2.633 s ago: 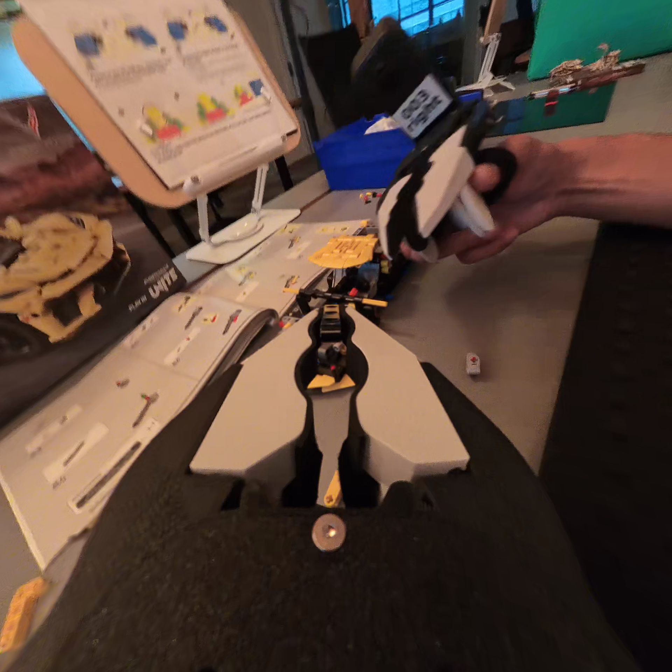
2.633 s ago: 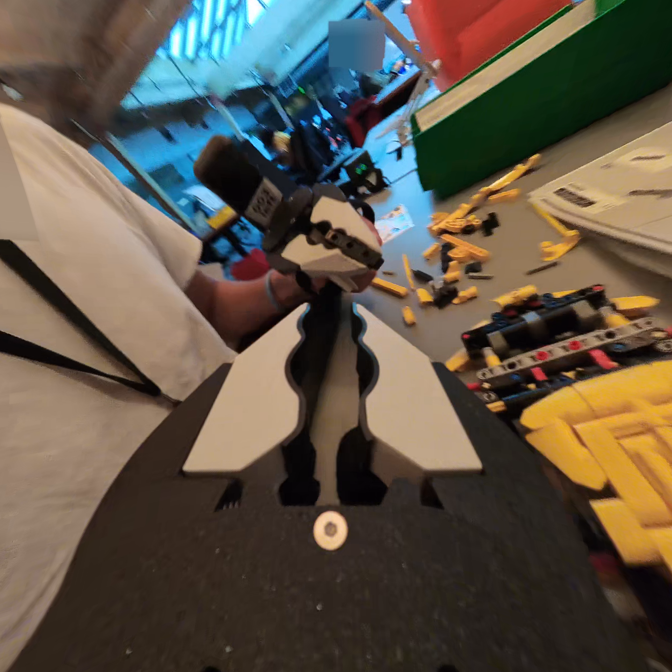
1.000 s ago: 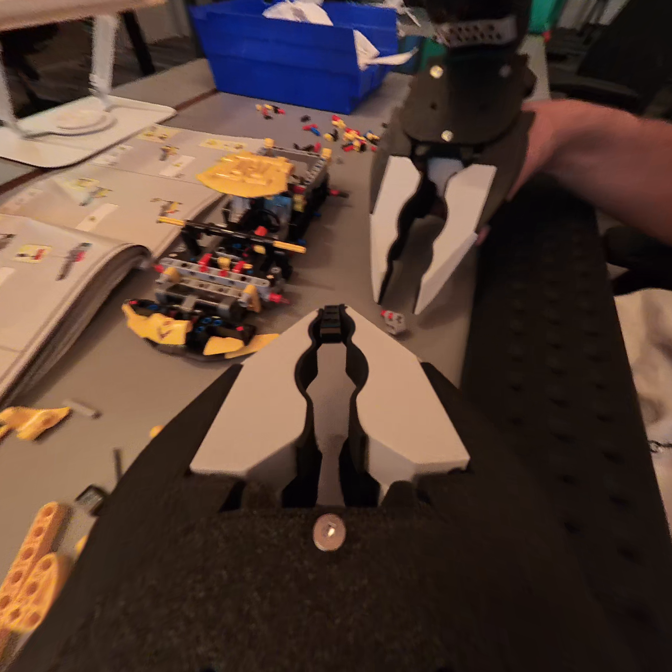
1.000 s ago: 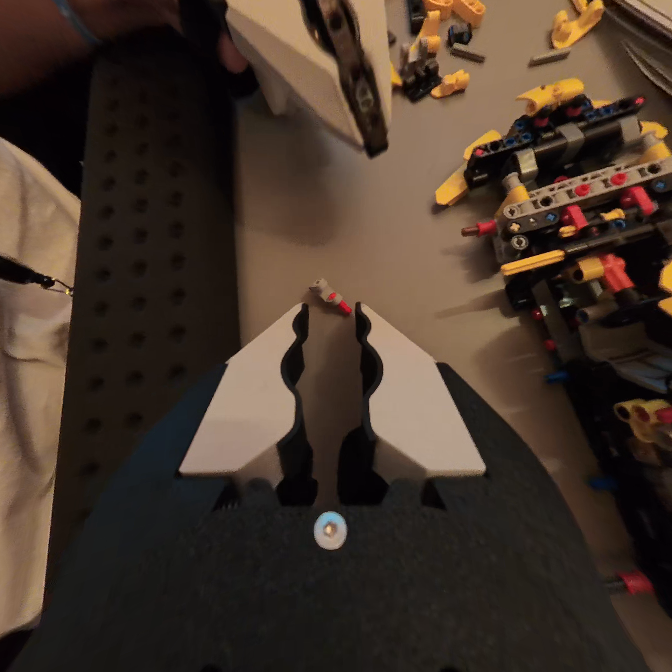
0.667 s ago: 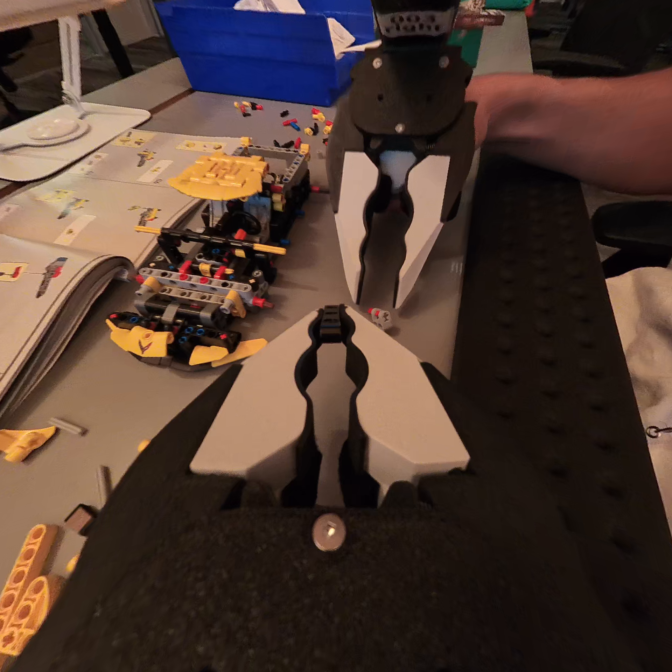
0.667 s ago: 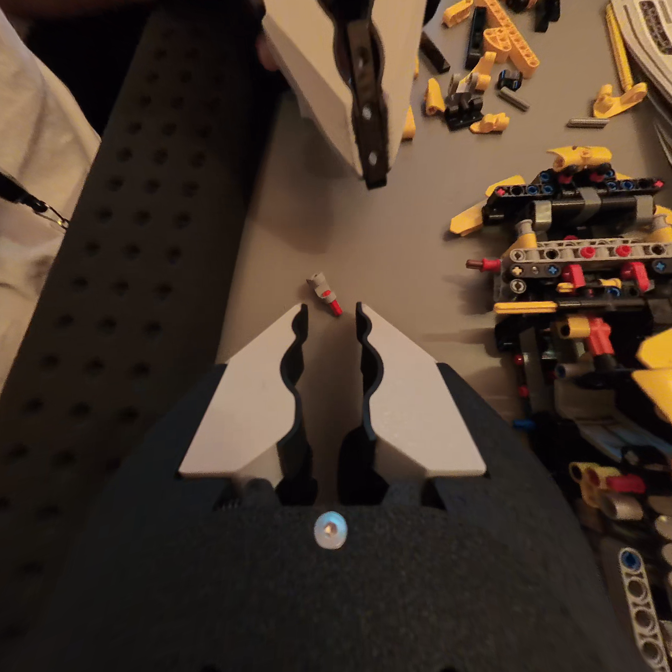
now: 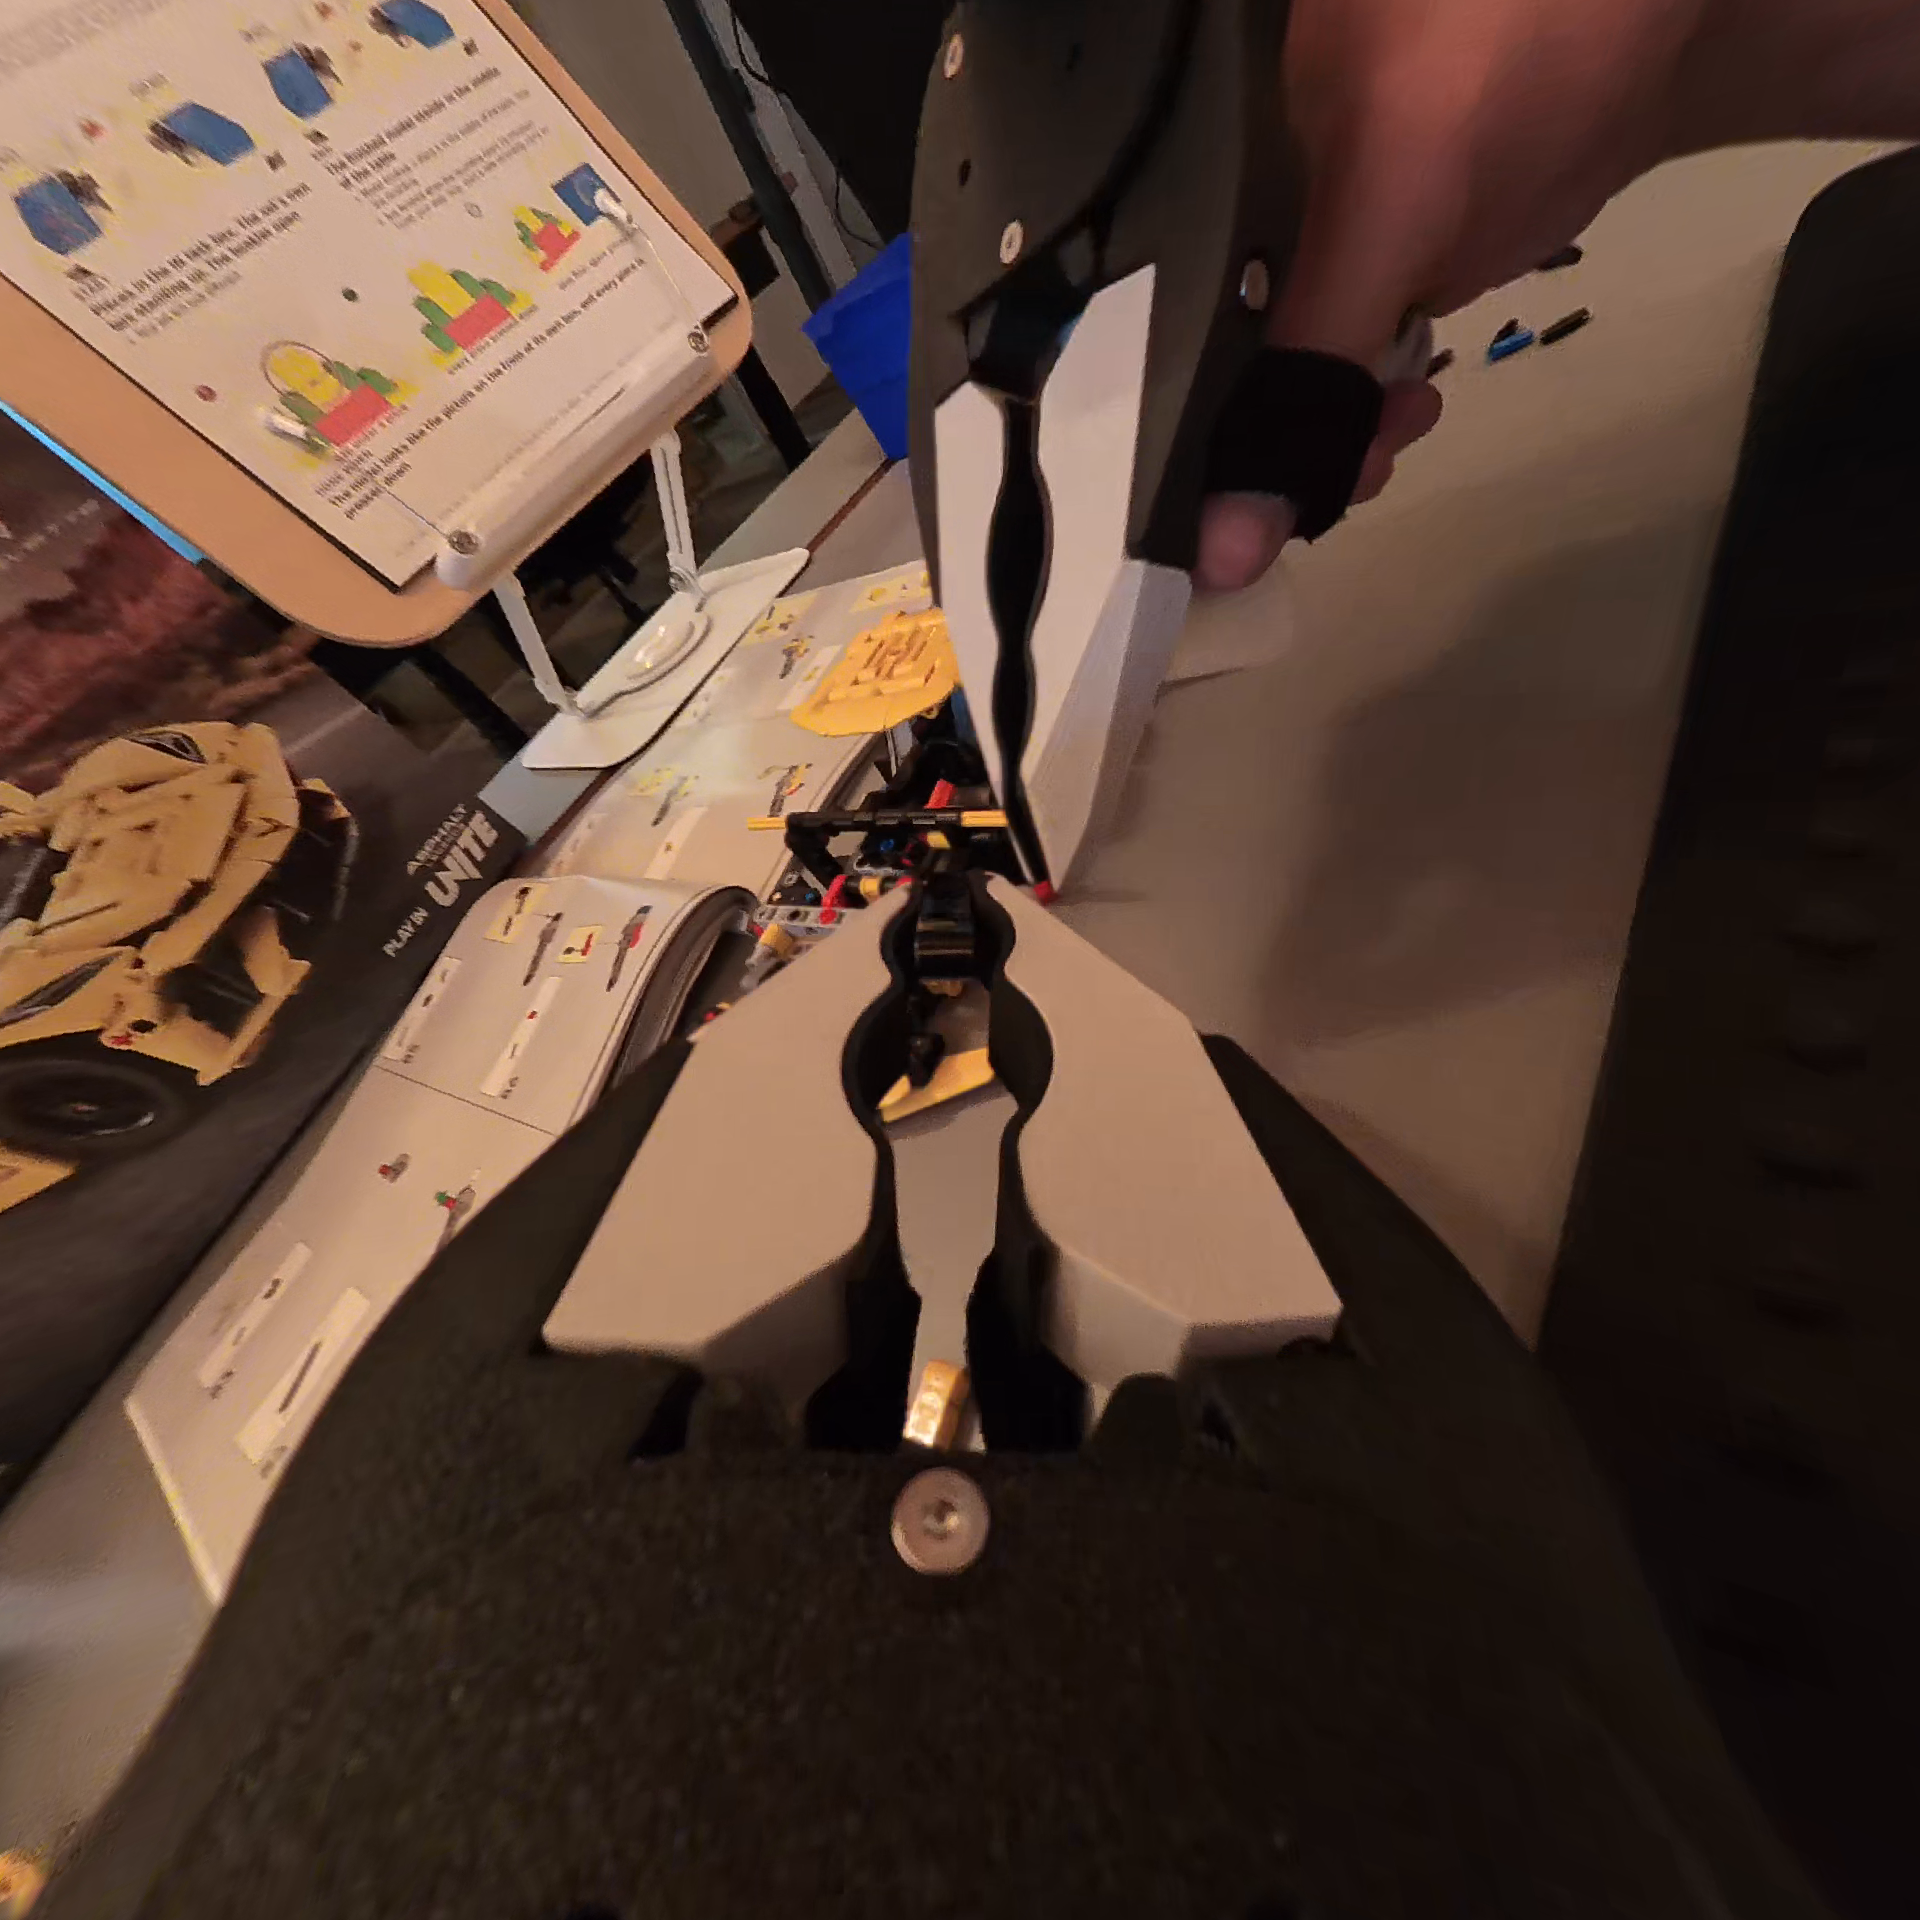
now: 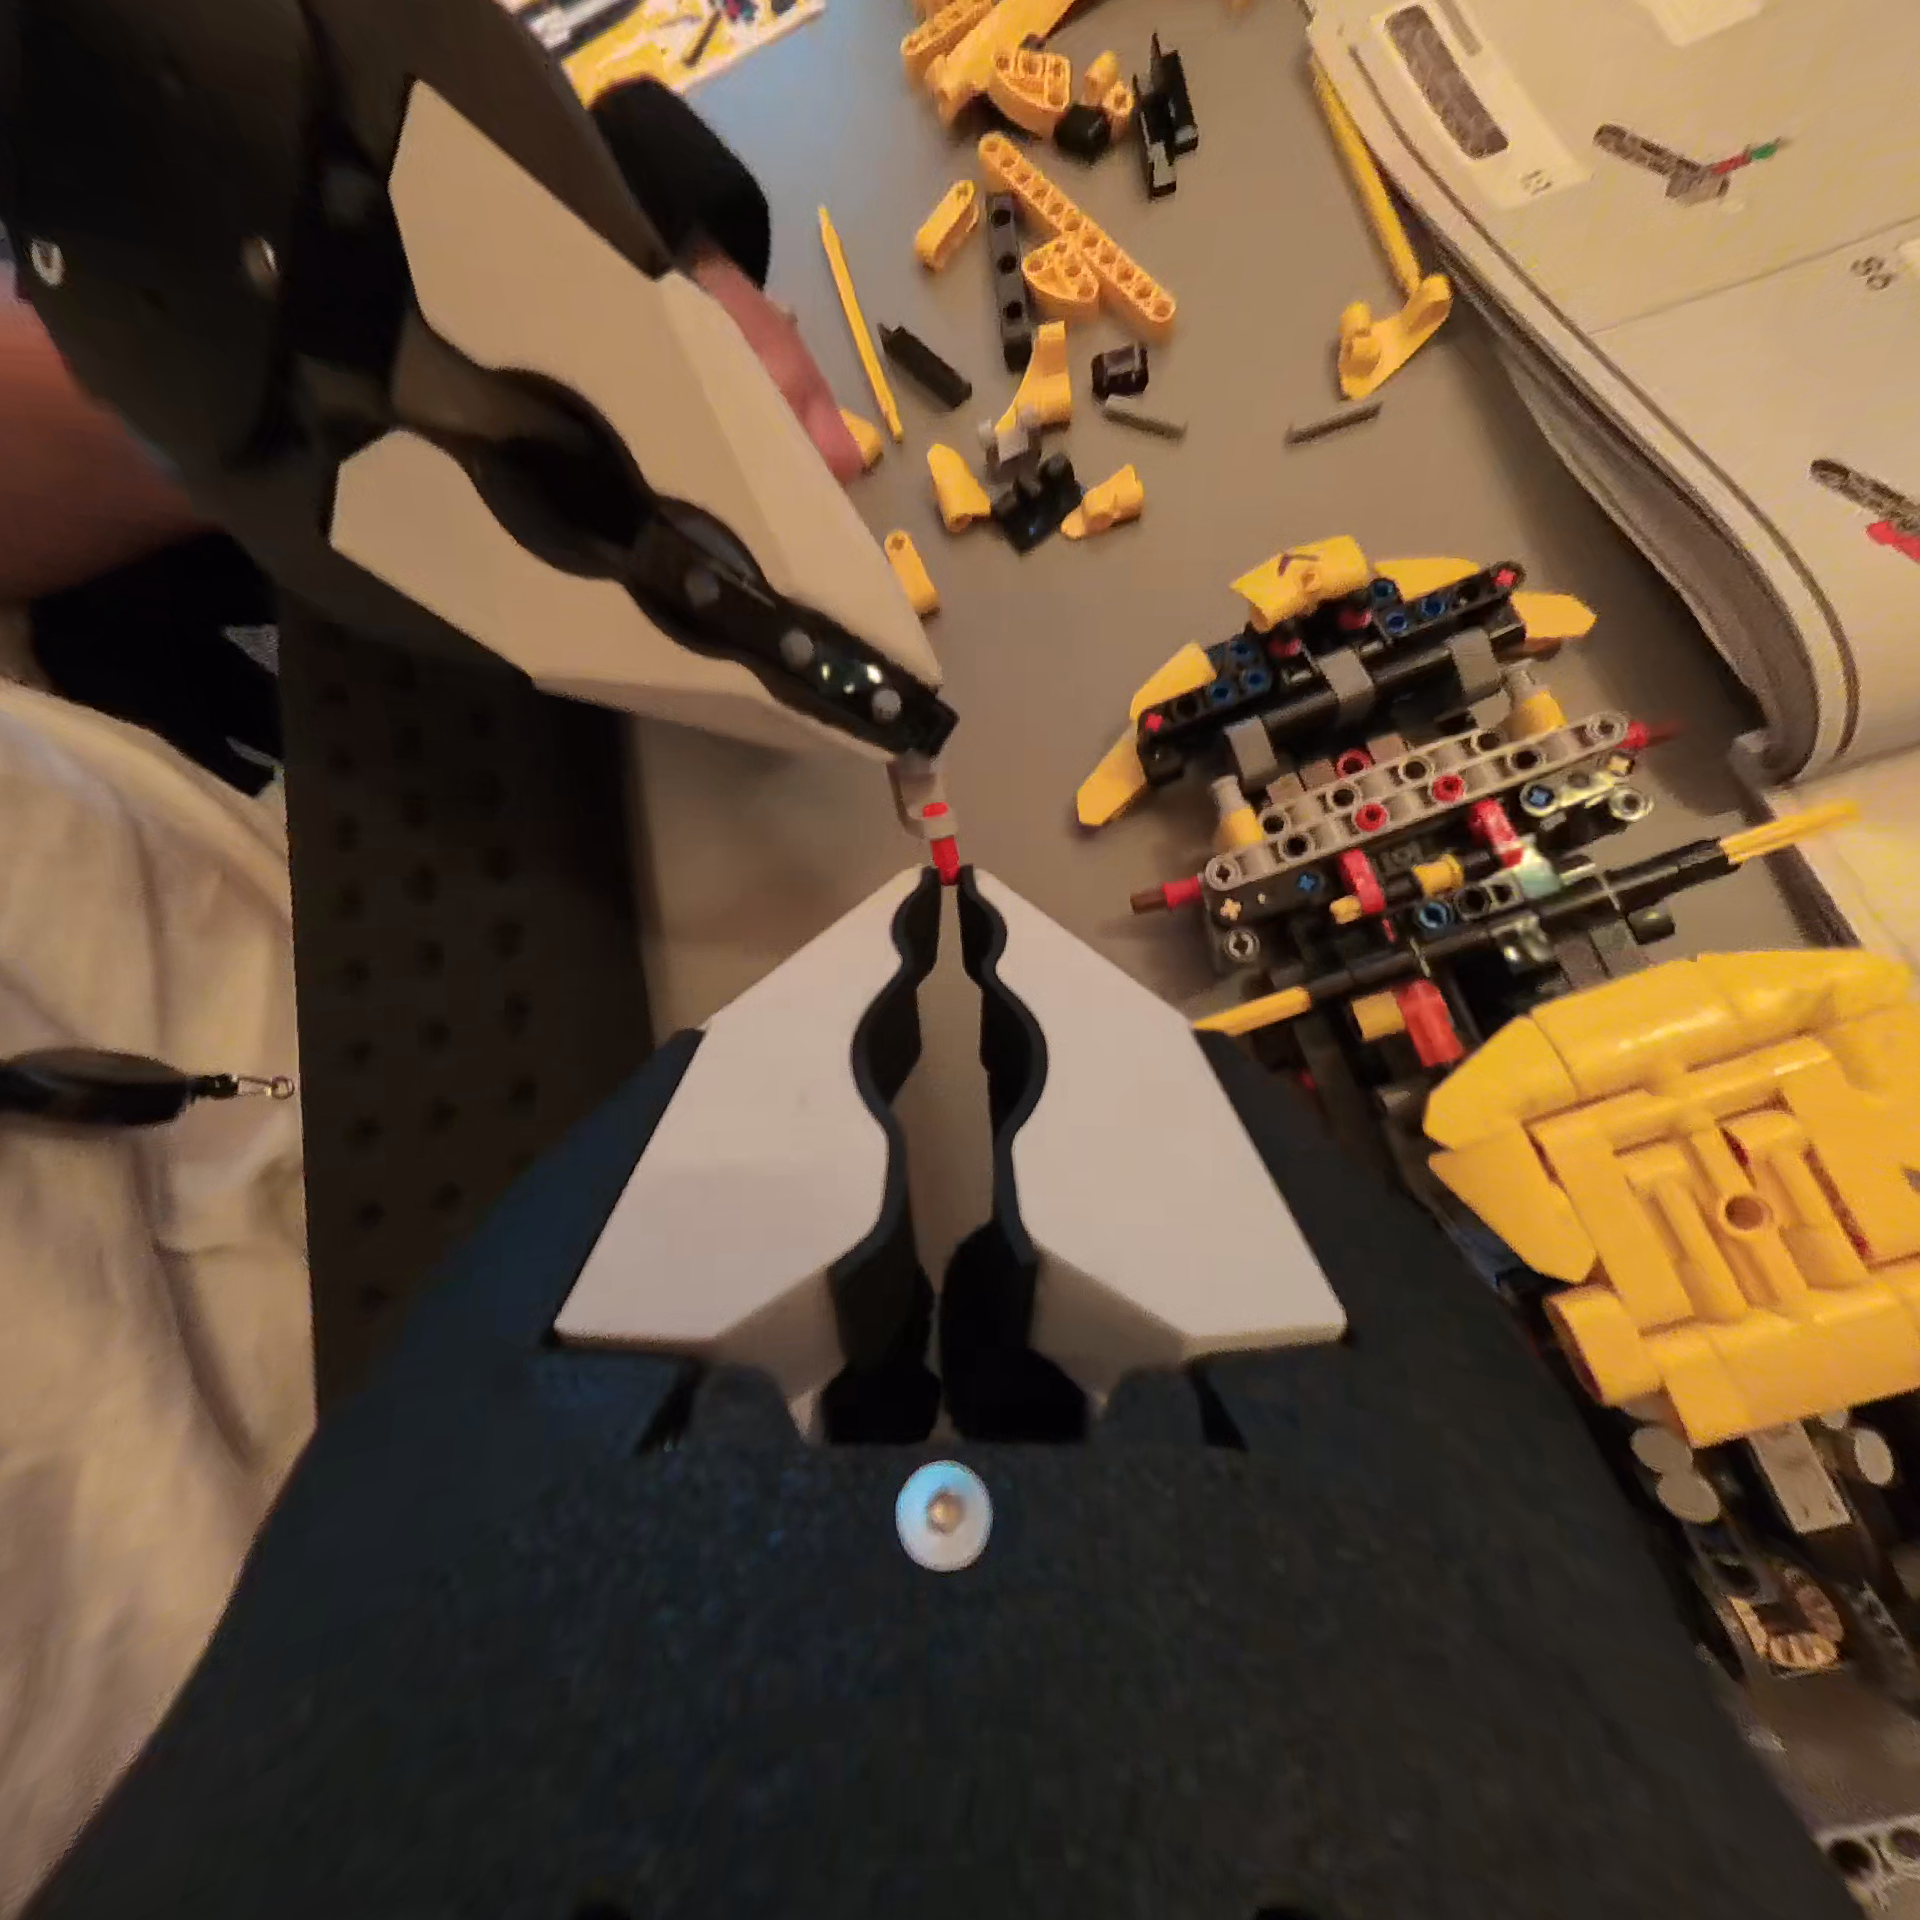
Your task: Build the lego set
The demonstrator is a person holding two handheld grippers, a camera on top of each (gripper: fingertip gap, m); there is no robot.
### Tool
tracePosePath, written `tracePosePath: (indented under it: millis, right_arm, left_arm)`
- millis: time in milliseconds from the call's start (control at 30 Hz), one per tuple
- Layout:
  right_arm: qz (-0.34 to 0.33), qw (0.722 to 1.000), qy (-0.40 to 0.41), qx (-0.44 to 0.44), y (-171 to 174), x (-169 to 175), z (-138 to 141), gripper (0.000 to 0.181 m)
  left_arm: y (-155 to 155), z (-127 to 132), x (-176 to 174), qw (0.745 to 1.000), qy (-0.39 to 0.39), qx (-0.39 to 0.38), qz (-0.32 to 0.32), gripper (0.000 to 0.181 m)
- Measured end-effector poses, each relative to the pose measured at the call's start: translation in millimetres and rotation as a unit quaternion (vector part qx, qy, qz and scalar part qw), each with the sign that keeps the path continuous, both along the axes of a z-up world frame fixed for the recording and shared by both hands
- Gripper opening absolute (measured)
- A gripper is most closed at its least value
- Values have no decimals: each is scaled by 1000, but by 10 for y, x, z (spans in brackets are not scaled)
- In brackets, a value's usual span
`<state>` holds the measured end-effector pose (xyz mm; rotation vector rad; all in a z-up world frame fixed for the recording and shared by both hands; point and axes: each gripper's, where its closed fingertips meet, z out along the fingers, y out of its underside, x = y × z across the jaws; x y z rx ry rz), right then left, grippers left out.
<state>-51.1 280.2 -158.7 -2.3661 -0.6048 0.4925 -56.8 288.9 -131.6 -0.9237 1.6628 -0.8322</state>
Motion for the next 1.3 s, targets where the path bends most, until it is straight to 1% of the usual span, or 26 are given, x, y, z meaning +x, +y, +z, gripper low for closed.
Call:
tracePosePath:
  millis: [100, 167, 267, 367, 500, 567, 667, 767, 800, 867, 900, 933, 1000, 1033, 1100, 1167, 1267, 1300]
  right_arm:
    - [-14, 1000, -16, 7, 69, -64, 15, 3]
    - [-15, 1000, -3, 12, 86, -141, 54, 2]
    - [-44, 999, -19, 5, 95, -51, -9, 2]
    - [-38, 998, -35, -45, -78, 20, -209, 2]
    - [3, 990, -46, -132, -422, 35, -399, 3]
    - [20, 990, -34, -137, -472, 11, -437, 3]
    - [15, 989, -22, -144, -485, 55, -548, 4]
    - [11, 992, 12, -121, -434, 43, -539, 5]
    - [14, 993, 24, -113, -423, 29, -520, 11]
    - [15, 993, 88, -73, -343, -52, -361, 25]
    - [10, 988, 143, -48, -274, -101, -204, 27]
    - [4, 976, 218, -20, -203, -155, 11, 28]
    - [-8, 931, 364, 16, -92, -184, 418, 32]
    - [-12, 911, 412, 16, -62, -173, 527, 32]
    - [-4, 880, 476, 0, -43, -201, 635, 34]
    - [19, 854, 519, -30, -64, -286, 689, 34]
    - [32, 827, 560, -36, -49, -335, 756, 20]
    - [34, 823, 566, -40, -51, -342, 748, 8]
  left_arm:
    - [-16, -25, 3, 1000, 2, 20, 2, 7]
    - [-2, -45, 13, 999, 4, 37, 10, 7]
    - [26, -79, 16, 999, 13, 34, 14, 7]
    - [68, -74, 12, 1000, 16, 4, 16, 7]
    - [61, 24, -6, 1000, -6, -25, 7, 7]
    - [46, 61, -12, 999, -16, -29, 1, 7]
    - [56, 79, -11, 999, -23, -24, 4, 7]
    - [63, 109, -17, 999, -29, -34, 4, 7]
    - [60, 132, -24, 998, -33, -47, -1, 7]
    - [63, 225, -49, 996, -52, -70, -8, 7]
    - [45, 286, -69, 995, -68, -76, -16, 7]
    - [19, 338, -87, 993, -82, -78, -25, 7]
    - [-35, 394, -108, 992, -101, -71, -39, 7]
    - [-69, 407, -117, 991, -105, -66, -47, 7]
    - [-137, 439, -135, 989, -115, -63, -63, 7]
    - [-186, 478, -154, 987, -125, -65, -76, 7]
    - [-236, 460, -161, 987, -122, -60, -87, 7]
    - [-264, 481, -173, 985, -128, -60, -94, 7]
